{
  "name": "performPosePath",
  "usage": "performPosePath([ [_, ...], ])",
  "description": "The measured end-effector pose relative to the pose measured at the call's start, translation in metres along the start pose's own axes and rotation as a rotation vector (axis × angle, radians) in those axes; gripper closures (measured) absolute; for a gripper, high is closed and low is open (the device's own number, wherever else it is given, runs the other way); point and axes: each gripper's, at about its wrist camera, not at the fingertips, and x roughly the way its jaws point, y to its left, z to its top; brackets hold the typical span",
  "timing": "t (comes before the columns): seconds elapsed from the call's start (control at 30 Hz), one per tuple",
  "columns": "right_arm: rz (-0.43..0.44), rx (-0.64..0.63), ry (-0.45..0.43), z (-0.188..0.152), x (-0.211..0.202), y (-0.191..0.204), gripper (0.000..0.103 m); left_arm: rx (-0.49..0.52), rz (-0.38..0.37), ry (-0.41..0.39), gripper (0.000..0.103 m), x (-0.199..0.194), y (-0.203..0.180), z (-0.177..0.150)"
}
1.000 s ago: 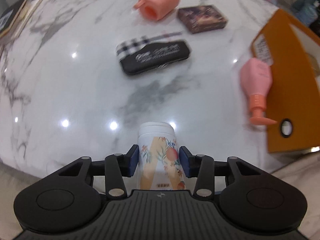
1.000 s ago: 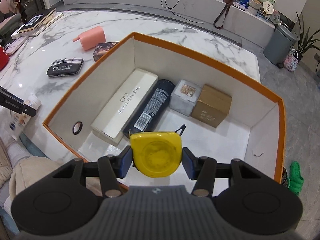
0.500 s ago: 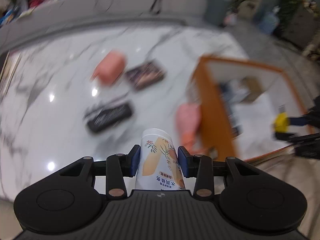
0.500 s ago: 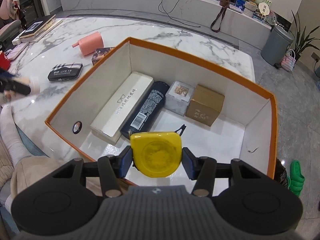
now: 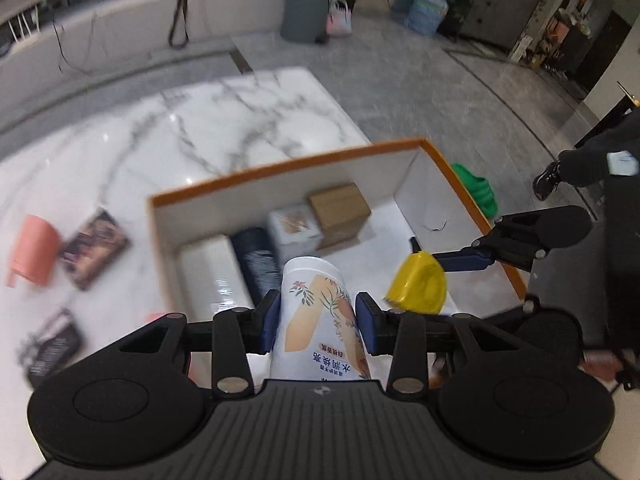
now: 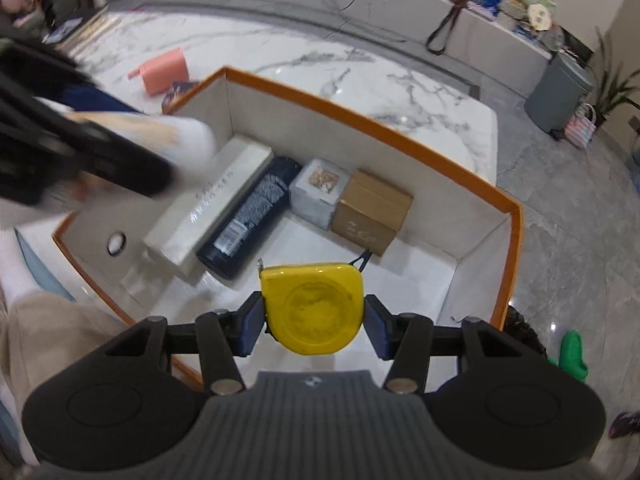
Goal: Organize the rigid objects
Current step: 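Carry the lotion tube into the box with left tool while right tool lowers tape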
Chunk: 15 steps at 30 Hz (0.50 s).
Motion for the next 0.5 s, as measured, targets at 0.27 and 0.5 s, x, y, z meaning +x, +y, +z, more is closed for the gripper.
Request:
performPosePath([
  [0.27, 0.048, -0.181, 0.116, 0.012, 0.041, -0.012, 0.050, -0.131, -0.006, 0.085, 0.057, 0.075, 0.006, 0.011],
  [0.5, 0.137, -0.292, 0.176, 0.021, 0.073, -0.020, 0.051, -0.184, -0.012, 0.092, 0.057, 0.105, 0.009, 0.015],
])
